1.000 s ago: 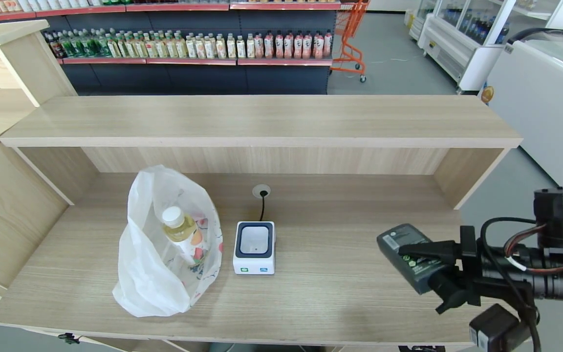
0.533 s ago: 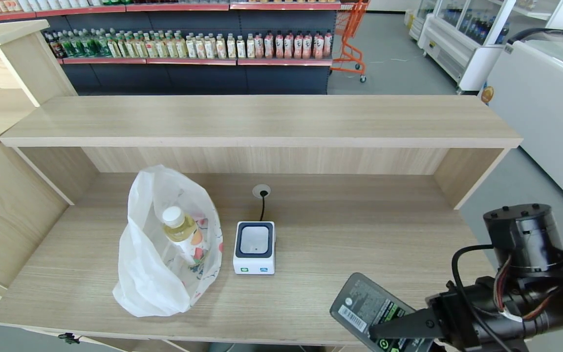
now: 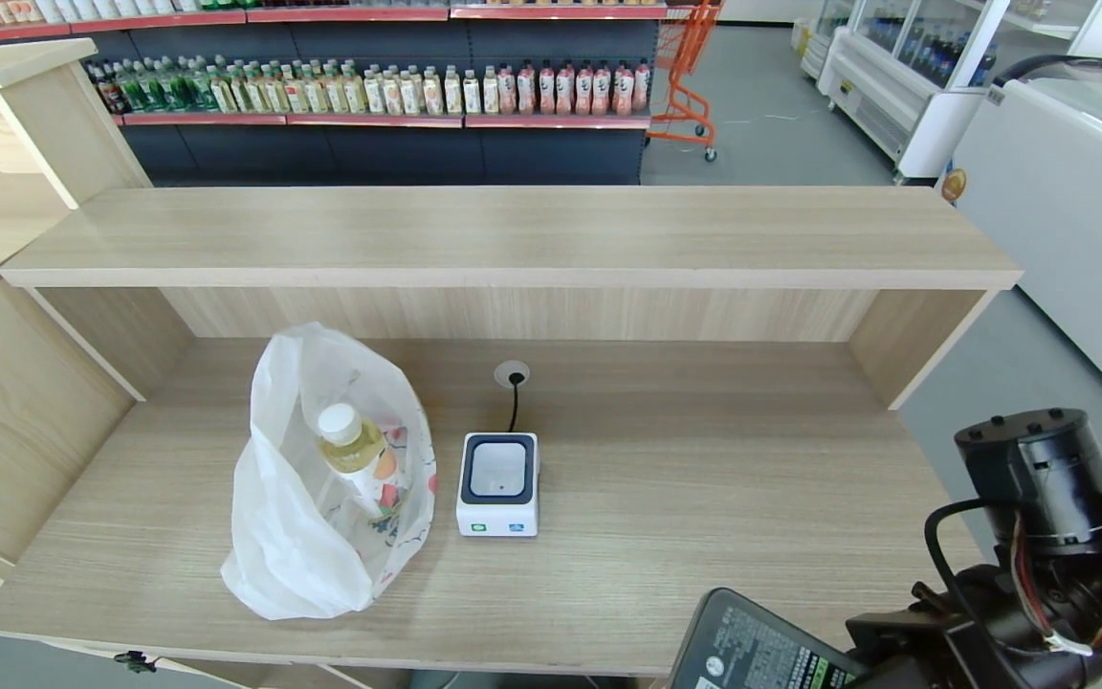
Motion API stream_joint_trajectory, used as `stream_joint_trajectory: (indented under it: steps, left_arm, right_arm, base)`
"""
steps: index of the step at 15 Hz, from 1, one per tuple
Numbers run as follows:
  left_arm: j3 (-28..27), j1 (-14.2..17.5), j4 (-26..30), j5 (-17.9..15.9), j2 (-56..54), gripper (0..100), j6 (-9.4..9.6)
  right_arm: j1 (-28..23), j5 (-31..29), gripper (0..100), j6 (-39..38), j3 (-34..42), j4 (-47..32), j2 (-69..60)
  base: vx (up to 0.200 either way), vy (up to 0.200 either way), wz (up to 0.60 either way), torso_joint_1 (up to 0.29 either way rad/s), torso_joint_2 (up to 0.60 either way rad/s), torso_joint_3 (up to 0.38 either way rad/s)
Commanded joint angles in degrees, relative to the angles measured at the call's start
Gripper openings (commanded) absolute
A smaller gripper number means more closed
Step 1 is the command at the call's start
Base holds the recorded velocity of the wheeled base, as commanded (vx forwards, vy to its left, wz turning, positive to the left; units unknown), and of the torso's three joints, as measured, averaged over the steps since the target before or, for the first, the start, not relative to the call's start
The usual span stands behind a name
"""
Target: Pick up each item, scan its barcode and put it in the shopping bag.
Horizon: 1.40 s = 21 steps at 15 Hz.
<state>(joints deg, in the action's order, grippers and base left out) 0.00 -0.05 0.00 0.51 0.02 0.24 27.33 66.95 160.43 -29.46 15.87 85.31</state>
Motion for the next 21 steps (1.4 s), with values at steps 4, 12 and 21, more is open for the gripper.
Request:
stream_joint_trajectory:
  steps: [4,12,21]
  left_arm:
    - [0.00,-0.04,0.00,0.02,-0.02,100,0.02]
    - [0.00,-0.04,0.00,0.02,-0.02,100,0.02]
    - [0.00,-0.04,0.00,0.02,-0.02,100,0.02]
  right_arm:
    - [0.18,0.02,0,3.66,0.28,0.04,-0.06]
    - [0.53,-0.42,0,4.57,0.90,0.21,1.61]
    - [-10.98,-2.00,0,-20.33,-4.37,0.30,-12.62]
  base:
    - [0.000,0.000,0.00,0.000,0.00,0.000]
    - [0.000,0.000,0.00,0.000,0.00,0.000]
    - [0.000,0.000,0.00,0.000,0.00,0.000]
